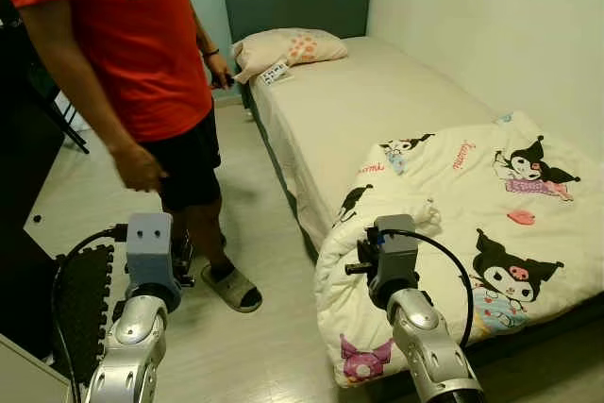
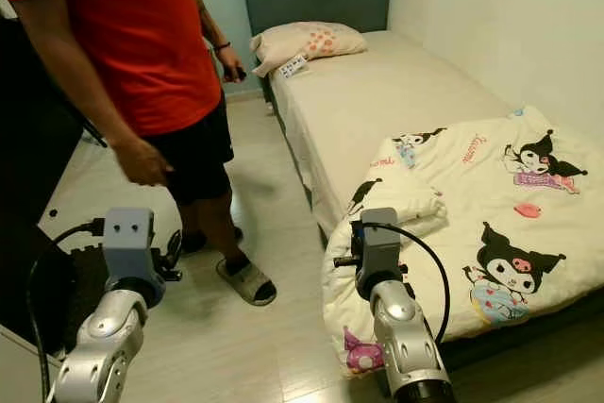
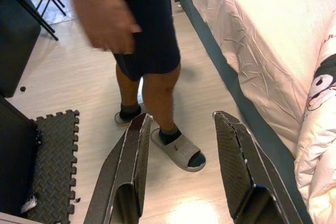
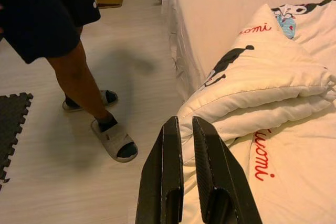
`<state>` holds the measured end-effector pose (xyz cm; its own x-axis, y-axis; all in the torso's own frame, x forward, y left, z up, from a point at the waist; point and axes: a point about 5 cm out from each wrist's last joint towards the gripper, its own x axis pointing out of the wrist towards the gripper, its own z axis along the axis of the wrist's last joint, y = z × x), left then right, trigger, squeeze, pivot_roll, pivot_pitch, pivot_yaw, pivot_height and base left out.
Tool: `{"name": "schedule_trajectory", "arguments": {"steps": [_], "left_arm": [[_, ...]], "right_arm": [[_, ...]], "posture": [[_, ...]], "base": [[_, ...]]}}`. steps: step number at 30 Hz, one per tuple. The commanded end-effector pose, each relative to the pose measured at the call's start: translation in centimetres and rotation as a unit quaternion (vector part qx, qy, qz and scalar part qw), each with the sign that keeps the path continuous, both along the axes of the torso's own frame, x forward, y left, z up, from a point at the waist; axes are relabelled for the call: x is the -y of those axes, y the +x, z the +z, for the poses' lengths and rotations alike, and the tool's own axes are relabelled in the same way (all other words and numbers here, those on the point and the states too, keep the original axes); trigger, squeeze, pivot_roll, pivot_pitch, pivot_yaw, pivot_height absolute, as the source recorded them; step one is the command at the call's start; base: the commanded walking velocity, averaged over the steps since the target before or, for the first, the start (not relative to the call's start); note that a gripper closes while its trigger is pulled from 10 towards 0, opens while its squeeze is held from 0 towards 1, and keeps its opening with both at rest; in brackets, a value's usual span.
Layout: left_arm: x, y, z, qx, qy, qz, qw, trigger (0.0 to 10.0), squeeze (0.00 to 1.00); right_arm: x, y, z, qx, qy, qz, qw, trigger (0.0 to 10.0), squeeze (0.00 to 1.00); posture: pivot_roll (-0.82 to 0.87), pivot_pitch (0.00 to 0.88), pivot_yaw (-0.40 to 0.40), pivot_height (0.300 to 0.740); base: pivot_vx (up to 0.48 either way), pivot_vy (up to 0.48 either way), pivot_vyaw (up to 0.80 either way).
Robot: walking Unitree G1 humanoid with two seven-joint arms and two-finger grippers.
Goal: Clean up the room
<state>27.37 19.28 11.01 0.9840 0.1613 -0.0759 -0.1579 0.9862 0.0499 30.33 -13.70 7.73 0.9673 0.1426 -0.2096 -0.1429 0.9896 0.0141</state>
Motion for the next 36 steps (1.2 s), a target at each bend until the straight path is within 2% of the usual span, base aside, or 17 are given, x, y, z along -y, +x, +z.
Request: {"name": "schedule_trajectory", "arguments": {"steps": [1, 20, 23, 32, 36], "left_arm": [[-0.4, -0.1, -0.6, -0.01, 0.004, 0.009, 1.0, 10.0, 0.0], [-0.5, -0.1, -0.4, -0.001, -0.001, 0.017, 1.0, 10.0, 0.0], [-0.6, -0.1, -0.5, -0.003, 0.004, 0.015, 1.0, 10.0, 0.0], [-0.8, 0.5, -0.1, 0.007, 0.01, 0.013, 1.0, 10.0, 0.0], [-0.5, 0.7, -0.2, 0.006, 0.01, 0.012, 1.0, 10.0, 0.0]], "right_arm": [[-0.3, 0.0, 0.0, 0.003, 0.006, 0.003, 1.0, 10.0, 0.0], [-0.1, 0.0, -0.1, 0.001, -0.005, 0.006, 1.0, 10.0, 0.0], [0.2, -0.2, -0.4, -0.004, 0.0, -0.01, 1.0, 10.0, 0.0], [1.0, -0.3, -0.4, -0.002, 0.013, -0.041, 0.999, 10.0, 0.0], [1.2, -0.2, -0.4, -0.001, 0.014, -0.042, 0.999, 10.0, 0.0]], "posture": [[-0.04, 0.059, 0.049, 0.74], [-0.04, 0.06, 0.05, 0.74], [-0.04, 0.05, 0.057, 0.74], [-0.05, 0.025, 0.058, 0.74], [-0.05, 0.01, 0.049, 0.74]], "base": [[0.0, 0.0, 0.0], [0.0, 0.0, 0.0], [0.0, 0.0, 0.0], [0.0, 0.0, -0.8], [0.0, 0.0, -0.38]]}}
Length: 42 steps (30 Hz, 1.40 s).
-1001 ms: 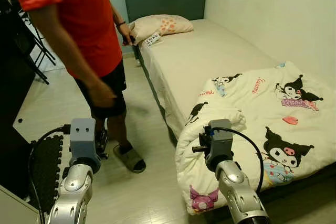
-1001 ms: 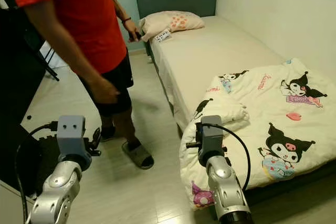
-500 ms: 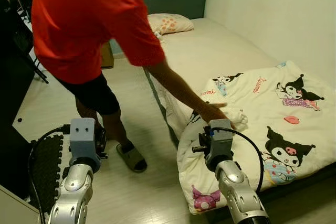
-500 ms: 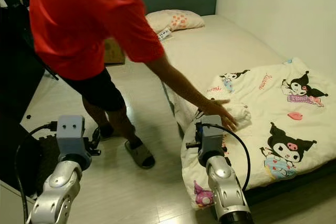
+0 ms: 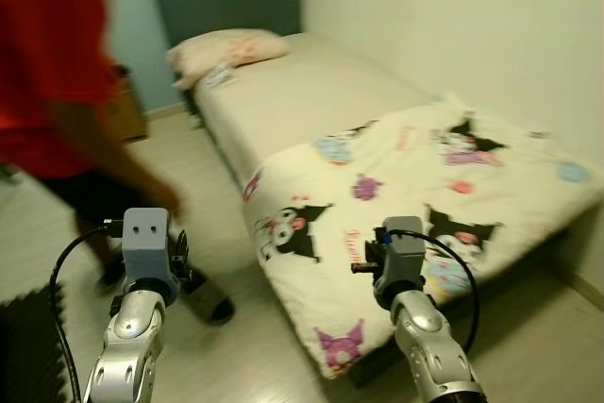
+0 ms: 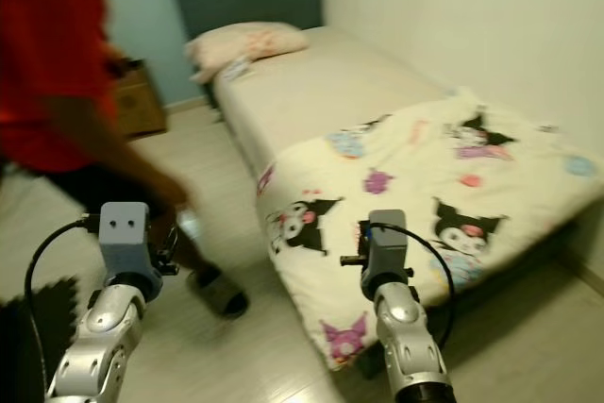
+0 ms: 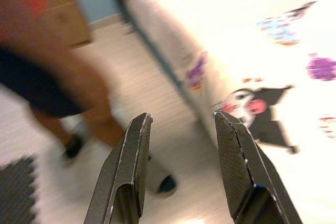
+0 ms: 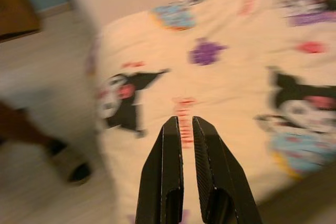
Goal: Clean up the room
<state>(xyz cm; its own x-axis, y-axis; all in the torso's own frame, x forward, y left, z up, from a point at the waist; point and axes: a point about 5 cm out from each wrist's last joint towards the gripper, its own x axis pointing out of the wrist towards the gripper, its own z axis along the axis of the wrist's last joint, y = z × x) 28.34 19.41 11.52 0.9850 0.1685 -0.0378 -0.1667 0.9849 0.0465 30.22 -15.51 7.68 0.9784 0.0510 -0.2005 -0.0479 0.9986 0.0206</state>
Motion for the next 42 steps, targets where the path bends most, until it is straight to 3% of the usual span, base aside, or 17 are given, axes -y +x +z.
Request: {"name": "schedule_trajectory", "arguments": {"steps": [1, 18, 24, 30, 40, 42], "left_arm": [[-0.5, -0.3, -0.7, -0.012, 0.008, 0.01, 1.0, 10.0, 0.0], [-0.8, -0.2, -1.9, -0.031, -0.016, 0.025, 0.999, 10.0, 0.0], [-0.7, -0.3, -2.4, -0.038, -0.013, 0.021, 0.999, 10.0, 0.0], [-0.4, 0.7, -1.5, -0.023, -0.005, 0.019, 1.0, 10.0, 0.0], [-0.3, 0.1, -1.9, -0.028, -0.009, 0.016, 0.999, 10.0, 0.0], [-0.5, -0.1, -2.0, -0.027, -0.029, 0.025, 0.999, 10.0, 0.0]], "right_arm": [[-0.7, -0.1, -0.3, -0.004, 0.009, 0.007, 1.0, 10.0, 0.0], [-0.3, 0.1, -0.4, 0.0, 0.001, 0.007, 1.0, 10.0, 0.0], [-0.9, 0.5, -0.1, 0.008, -0.032, 0.055, 0.998, 10.0, 0.0], [-0.7, 1.4, -0.2, -0.007, -0.005, 0.037, 0.999, 10.0, 0.0], [-0.1, 1.2, 0.0, -0.004, -0.014, 0.031, 0.999, 10.0, 0.0], [-0.4, 1.0, -0.1, -0.004, -0.012, 0.032, 0.999, 10.0, 0.0]], "posture": [[-0.05, 0.01, 0.049, 0.74], [-0.06, 0.0, 0.048, 0.74], [-0.06, 0.0, 0.045, 0.74], [-0.06, 0.0, 0.057, 0.74], [-0.05, 0.0, 0.048, 0.74], [-0.05, 0.0, 0.039, 0.74]], "base": [[0.0, 0.0, 0.0], [0.0, 0.0, 0.0], [0.0, 0.0, 0.4], [0.0, 0.0, 0.4], [0.0, 0.0, 0.0], [0.0, 0.0, 0.0]]}}
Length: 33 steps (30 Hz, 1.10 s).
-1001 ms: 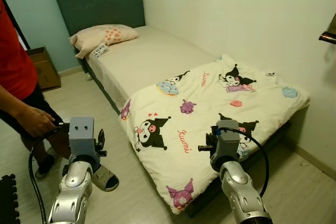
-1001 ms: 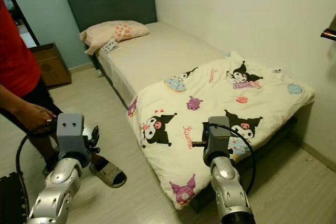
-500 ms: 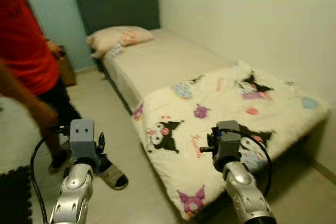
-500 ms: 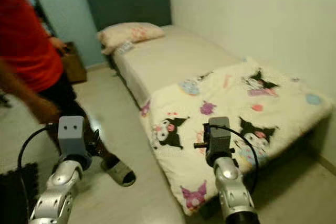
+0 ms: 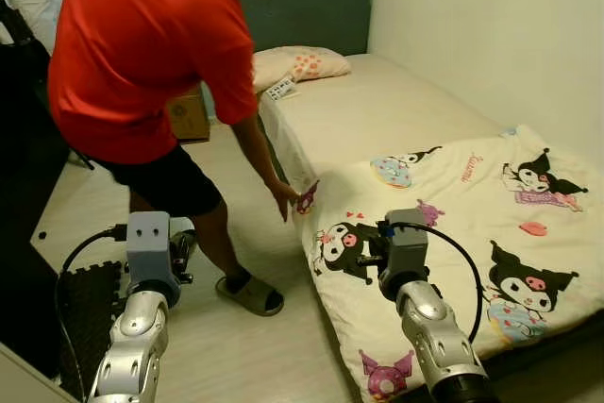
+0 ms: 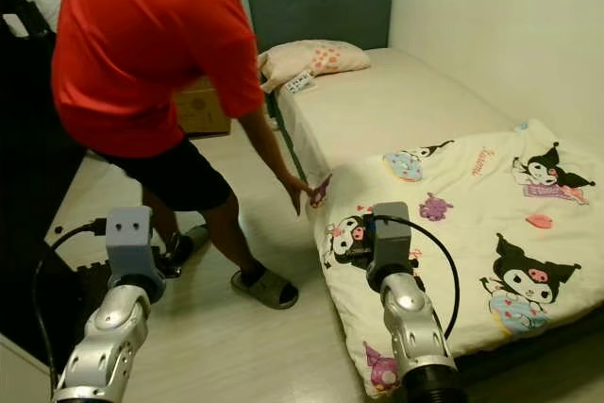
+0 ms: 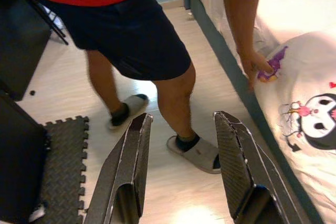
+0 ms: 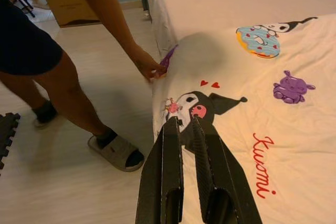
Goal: Clean up the room
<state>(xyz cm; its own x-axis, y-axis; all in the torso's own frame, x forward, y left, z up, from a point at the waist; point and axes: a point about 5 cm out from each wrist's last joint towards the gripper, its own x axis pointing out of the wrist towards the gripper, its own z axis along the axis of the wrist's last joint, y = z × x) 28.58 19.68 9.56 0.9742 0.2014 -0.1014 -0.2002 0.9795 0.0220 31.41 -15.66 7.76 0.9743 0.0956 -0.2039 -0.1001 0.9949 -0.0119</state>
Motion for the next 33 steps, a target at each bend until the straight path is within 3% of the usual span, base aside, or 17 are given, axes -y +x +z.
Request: {"name": "schedule_trajectory", "arguments": {"steps": [1, 10, 11, 17, 33], "left_arm": [[-0.2, -0.4, -0.1, 0.003, -0.017, 0.009, 1.0, 10.0, 0.0], [-0.1, -1.2, -0.9, -0.001, -0.026, 0.029, 0.999, 10.0, 0.0], [0.4, -1.6, -1.2, -0.005, -0.017, 0.022, 1.0, 10.0, 0.0], [0.9, -1.7, -1.2, -0.006, -0.01, 0.006, 1.0, 10.0, 0.0], [0.0, -1.0, 0.0, 0.007, 0.013, -0.011, 1.0, 10.0, 0.0]], "right_arm": [[-0.6, -0.3, -0.2, -0.004, 0.005, 0.005, 1.0, 10.0, 0.0], [-0.5, 0.0, 0.1, 0.002, -0.01, 0.017, 1.0, 10.0, 0.0], [-0.4, 0.4, 0.5, 0.007, -0.037, 0.031, 0.999, 10.0, 0.0], [-0.5, 0.6, 0.7, 0.013, -0.059, 0.042, 0.997, 10.0, 0.0], [1.0, -1.4, -0.9, -0.002, -0.001, -0.045, 0.999, 10.0, 0.0]], "posture": [[-0.05, 0.0, 0.02, 0.74], [-0.05, 0.0, -0.023, 0.74], [-0.05, 0.021, -0.041, 0.74], [-0.05, 0.025, -0.024, 0.74], [-0.06, 0.034, 0.044, 0.74]], "base": [[0.0, 0.0, 0.0], [0.0, 0.0, 0.0], [0.0, 0.0, 0.0], [0.0, 0.0, 0.0], [0.0, 0.0, -0.05]]}}
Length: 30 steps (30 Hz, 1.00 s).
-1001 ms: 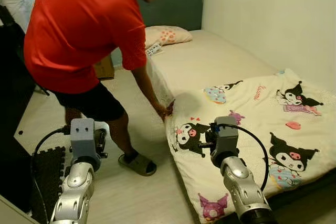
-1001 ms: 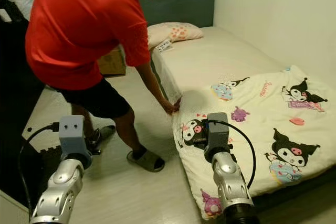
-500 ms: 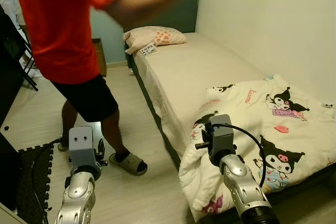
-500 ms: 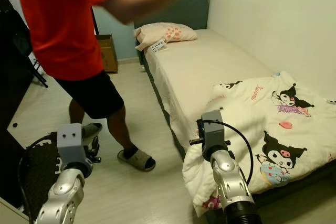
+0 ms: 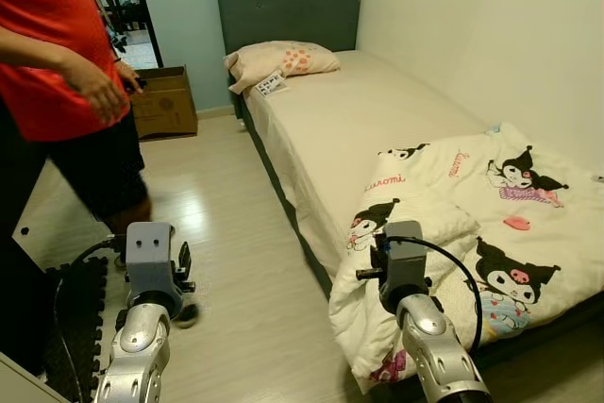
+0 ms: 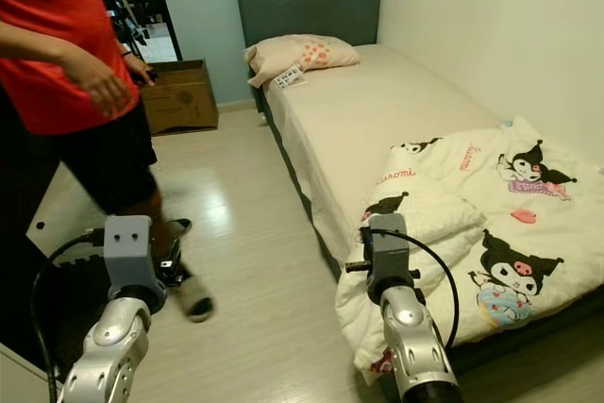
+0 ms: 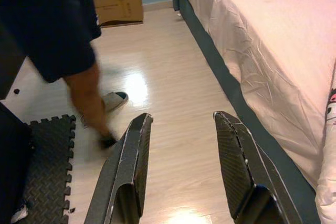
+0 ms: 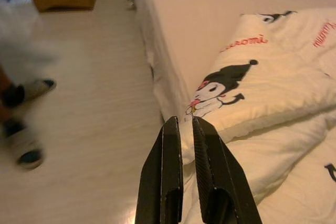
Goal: Clean up the room
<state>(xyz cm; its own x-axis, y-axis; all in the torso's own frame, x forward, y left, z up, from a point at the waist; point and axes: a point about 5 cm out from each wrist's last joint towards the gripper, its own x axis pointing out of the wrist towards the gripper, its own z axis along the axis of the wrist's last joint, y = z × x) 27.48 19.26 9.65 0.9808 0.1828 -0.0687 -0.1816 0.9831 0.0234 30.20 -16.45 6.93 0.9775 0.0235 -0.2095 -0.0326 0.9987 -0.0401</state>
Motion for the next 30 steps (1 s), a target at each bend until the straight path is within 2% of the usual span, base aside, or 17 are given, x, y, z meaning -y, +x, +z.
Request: {"name": "schedule_trajectory", "arguments": {"steps": [1, 13, 19, 30], "left_arm": [[-0.4, 0.1, -0.1, -0.008, 0.009, -0.001, 1.0, 10.0, 0.0], [0.0, 1.0, 0.3, 0.004, -0.001, -0.009, 1.0, 10.0, 0.0], [0.1, 1.3, 0.0, -0.006, 0.003, -0.004, 1.0, 10.0, 0.0], [-1.1, 1.0, -0.3, -0.005, 0.006, 0.029, 1.0, 10.0, 0.0]], "right_arm": [[0.2, -0.2, -0.1, 0.001, 0.014, -0.011, 1.0, 10.0, 0.0], [0.9, 0.1, 0.5, 0.012, 0.014, -0.031, 0.999, 10.0, 0.0], [1.5, 0.3, 0.7, 0.013, 0.009, -0.045, 0.999, 10.0, 0.0], [2.3, 0.9, 1.4, 0.019, -0.021, -0.036, 0.999, 10.0, 0.0]], "posture": [[-0.06, 0.034, 0.044, 0.74], [-0.08, 0.009, 0.046, 0.74], [-0.08, 0.001, 0.041, 0.74], [-0.08, 0.0, -0.016, 0.74]], "base": [[0.0, 0.0, -0.8], [0.0, 0.0, -0.8], [0.0, 0.0, -0.8], [0.0, 0.0, -0.8]]}}
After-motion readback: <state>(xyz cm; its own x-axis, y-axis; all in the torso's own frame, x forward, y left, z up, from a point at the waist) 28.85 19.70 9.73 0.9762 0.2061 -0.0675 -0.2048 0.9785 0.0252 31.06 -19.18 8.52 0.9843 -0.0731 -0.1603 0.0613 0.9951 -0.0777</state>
